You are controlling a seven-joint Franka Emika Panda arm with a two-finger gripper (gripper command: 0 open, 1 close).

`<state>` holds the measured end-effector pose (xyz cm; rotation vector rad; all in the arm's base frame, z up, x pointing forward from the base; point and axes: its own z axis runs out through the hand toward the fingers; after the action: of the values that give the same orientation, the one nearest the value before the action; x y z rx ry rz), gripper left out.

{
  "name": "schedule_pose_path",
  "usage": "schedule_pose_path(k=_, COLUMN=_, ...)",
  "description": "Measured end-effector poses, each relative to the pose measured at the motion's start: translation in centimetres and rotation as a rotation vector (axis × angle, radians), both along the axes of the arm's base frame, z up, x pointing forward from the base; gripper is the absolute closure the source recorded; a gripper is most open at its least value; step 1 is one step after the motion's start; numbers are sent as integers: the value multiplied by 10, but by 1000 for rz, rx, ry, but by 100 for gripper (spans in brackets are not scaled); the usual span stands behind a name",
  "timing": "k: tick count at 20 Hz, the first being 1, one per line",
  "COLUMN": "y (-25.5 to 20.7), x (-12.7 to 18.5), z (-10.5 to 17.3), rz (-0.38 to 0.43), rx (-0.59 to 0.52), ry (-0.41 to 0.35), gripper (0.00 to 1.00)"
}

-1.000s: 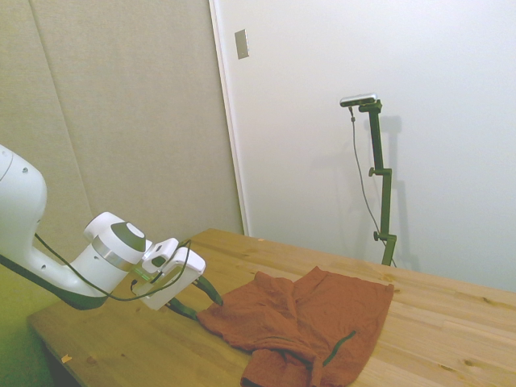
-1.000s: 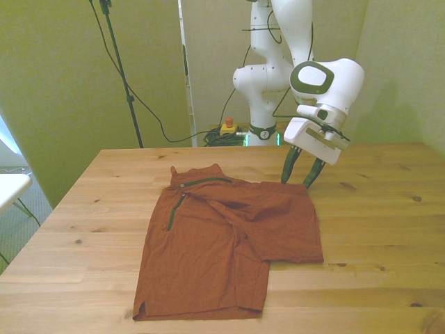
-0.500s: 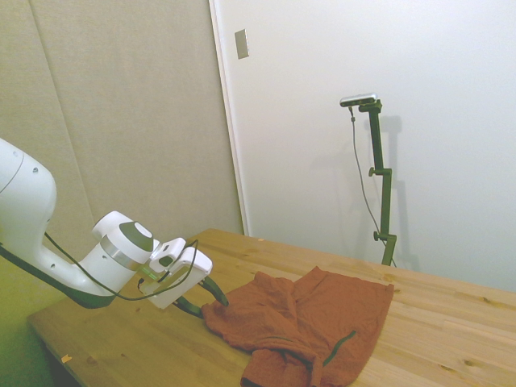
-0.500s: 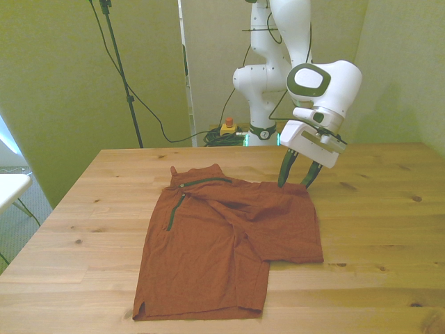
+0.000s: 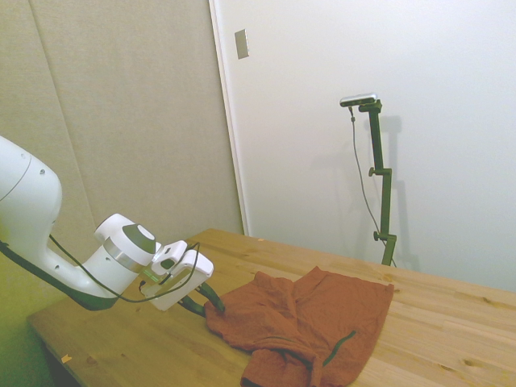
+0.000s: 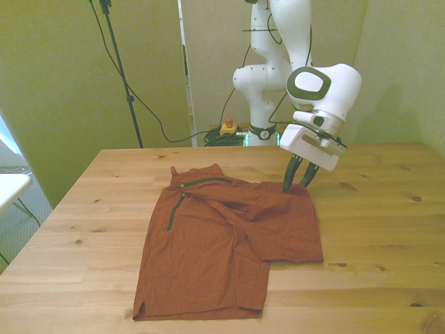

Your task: Fold the shorts

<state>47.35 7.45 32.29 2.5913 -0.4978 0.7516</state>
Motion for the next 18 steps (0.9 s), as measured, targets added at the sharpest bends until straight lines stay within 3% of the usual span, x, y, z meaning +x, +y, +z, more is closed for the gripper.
schedule_pose_path(k=10, y=-2, x=8, z=11, rz=-9, rx=12, ry=-32, gripper=100)
schedule_pose_path(k=18, y=-64, x=53, z=76, rz=-119, rx=24, ry=-152, gripper=100)
